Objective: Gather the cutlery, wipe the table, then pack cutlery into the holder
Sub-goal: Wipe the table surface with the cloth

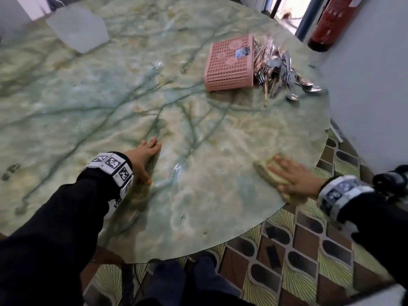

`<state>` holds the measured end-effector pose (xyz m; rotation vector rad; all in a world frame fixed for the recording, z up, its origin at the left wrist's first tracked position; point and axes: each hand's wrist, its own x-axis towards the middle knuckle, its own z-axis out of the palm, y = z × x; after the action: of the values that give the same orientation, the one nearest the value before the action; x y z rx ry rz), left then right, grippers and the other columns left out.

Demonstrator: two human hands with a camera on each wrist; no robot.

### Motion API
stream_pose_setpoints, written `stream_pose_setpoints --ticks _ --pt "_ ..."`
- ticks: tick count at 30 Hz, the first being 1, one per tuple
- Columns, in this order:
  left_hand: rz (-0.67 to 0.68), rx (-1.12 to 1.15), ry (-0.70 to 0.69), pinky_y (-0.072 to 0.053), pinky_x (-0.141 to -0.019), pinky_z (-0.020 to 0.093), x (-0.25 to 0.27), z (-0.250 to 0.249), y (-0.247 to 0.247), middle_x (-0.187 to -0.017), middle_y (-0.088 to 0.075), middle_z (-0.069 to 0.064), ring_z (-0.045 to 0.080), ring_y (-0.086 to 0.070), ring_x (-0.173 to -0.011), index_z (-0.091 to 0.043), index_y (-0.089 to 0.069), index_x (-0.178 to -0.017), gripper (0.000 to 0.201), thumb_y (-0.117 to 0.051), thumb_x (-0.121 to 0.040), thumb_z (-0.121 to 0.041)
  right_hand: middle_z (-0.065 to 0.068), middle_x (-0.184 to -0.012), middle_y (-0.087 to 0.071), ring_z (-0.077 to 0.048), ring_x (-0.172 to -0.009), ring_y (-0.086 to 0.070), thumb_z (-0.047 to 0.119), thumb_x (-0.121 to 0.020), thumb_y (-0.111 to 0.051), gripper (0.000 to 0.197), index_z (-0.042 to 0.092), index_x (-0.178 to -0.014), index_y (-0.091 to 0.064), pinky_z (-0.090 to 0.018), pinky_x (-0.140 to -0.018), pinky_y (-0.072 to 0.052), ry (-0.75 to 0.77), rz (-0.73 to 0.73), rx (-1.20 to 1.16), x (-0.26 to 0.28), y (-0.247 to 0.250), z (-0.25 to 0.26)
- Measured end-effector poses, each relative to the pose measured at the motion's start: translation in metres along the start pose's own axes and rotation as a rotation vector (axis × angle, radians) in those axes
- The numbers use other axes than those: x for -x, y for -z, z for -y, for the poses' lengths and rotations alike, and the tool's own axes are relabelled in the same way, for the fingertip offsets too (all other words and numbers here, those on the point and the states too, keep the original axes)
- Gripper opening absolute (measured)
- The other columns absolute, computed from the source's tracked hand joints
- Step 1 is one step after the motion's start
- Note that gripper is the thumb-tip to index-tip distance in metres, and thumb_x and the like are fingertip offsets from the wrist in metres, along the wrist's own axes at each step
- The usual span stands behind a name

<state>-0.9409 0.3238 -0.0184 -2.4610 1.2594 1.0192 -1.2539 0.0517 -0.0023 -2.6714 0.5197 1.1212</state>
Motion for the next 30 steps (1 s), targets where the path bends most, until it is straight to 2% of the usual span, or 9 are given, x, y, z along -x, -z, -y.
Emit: stream_pose_setpoints --ticks 2,4,7,13,16,19,23,26,30 --pt "0.008 0.011 0.007 -0.006 -0.118 0.039 -0.001 0.0 0.0 -0.154 0.018 0.013 0.036 0.011 -0.143 -0.009 0.006 -0.148 0.125 -0.085 -0.063 -0.02 0.003 -0.15 0.028 -0.019 -0.143 0.017 0.084 -0.072 -0.012 0.098 0.024 -0.143 0.017 -0.051 -0.116 -0.005 -0.17 -0.12 -0.15 -0.018 0.018 -0.026" --pt "0.01 0.024 0.013 -0.006 -0.117 0.037 -0.002 -0.001 0.0 -0.154 0.019 0.013 0.035 0.011 -0.143 -0.009 0.007 -0.148 0.126 -0.085 -0.062 -0.02 -0.008 -0.156 0.017 -0.025 -0.145 0.013 0.046 -0.097 -0.034 0.068 0.024 -0.149 0.004 -0.044 -0.117 -0.001 -0.317 -0.258 -0.255 -0.042 0.037 -0.03" --pt "0.009 0.044 0.022 -0.006 -0.117 0.038 -0.002 -0.001 0.0 -0.154 0.019 0.012 0.035 0.011 -0.143 -0.009 0.007 -0.148 0.126 -0.085 -0.062 -0.018 -0.015 -0.156 0.011 -0.03 -0.145 0.01 0.036 -0.099 -0.036 0.064 0.021 -0.149 0.001 -0.038 -0.116 0.002 -0.241 -0.295 -0.181 -0.073 0.056 0.007" --pt "0.007 0.062 0.018 -0.006 -0.117 0.038 -0.004 0.002 -0.001 -0.155 0.019 0.009 0.032 0.012 -0.143 -0.011 0.008 -0.148 0.13 -0.087 -0.059 -0.019 0.009 -0.147 0.033 -0.016 -0.141 0.022 0.06 -0.092 -0.023 0.069 0.036 -0.144 0.016 -0.051 -0.115 0.003 0.294 -0.039 0.135 -0.023 -0.002 0.058" --pt "0.004 0.068 0.018 -0.007 -0.117 0.039 -0.005 0.002 -0.002 -0.155 0.019 0.008 0.031 0.012 -0.143 -0.012 0.008 -0.148 0.13 -0.087 -0.059 -0.019 0.01 -0.142 0.034 -0.014 -0.142 0.018 0.091 -0.051 0.015 0.108 0.03 -0.138 0.024 -0.045 -0.116 -0.003 0.139 -0.021 0.108 -0.022 0.013 -0.001" --pt "0.003 0.08 0.015 -0.007 -0.117 0.039 -0.005 0.002 -0.001 -0.155 0.019 0.008 0.031 0.012 -0.143 -0.011 0.007 -0.148 0.13 -0.087 -0.058 -0.018 -0.004 -0.155 0.021 -0.024 -0.145 0.013 0.054 -0.095 -0.027 0.07 0.026 -0.147 0.009 -0.045 -0.117 -0.004 -0.161 -0.175 -0.127 -0.05 0.044 -0.04" --pt "0.002 0.092 0.015 -0.006 -0.117 0.037 -0.003 0.002 -0.001 -0.155 0.019 0.009 0.032 0.012 -0.143 -0.011 0.009 -0.147 0.131 -0.087 -0.058 -0.018 -0.014 -0.157 0.009 -0.033 -0.145 0.004 0.042 -0.096 -0.036 0.067 0.024 -0.149 0.0 -0.037 -0.118 -0.001 -0.289 -0.33 -0.22 -0.109 0.081 -0.01" --pt "-0.009 0.105 0.01 -0.005 -0.116 0.034 -0.001 0.001 0.0 -0.155 0.018 0.01 0.031 0.012 -0.144 -0.01 0.009 -0.147 0.13 -0.086 -0.059 -0.017 -0.011 -0.157 0.007 -0.032 -0.145 0.001 0.06 -0.082 -0.021 0.077 0.026 -0.15 -0.004 -0.042 -0.117 -0.003 -0.09 -0.328 -0.065 -0.119 0.079 0.052" --pt "-0.013 0.109 0.003 -0.005 -0.116 0.034 0.001 0.0 0.0 -0.155 0.018 0.01 0.031 0.011 -0.144 -0.009 0.009 -0.147 0.13 -0.087 -0.059 -0.018 0.003 -0.155 0.021 -0.018 -0.144 0.013 0.047 -0.095 -0.034 0.067 0.035 -0.147 0.007 -0.047 -0.115 -0.002 0.347 -0.164 0.224 -0.062 0.032 0.099"
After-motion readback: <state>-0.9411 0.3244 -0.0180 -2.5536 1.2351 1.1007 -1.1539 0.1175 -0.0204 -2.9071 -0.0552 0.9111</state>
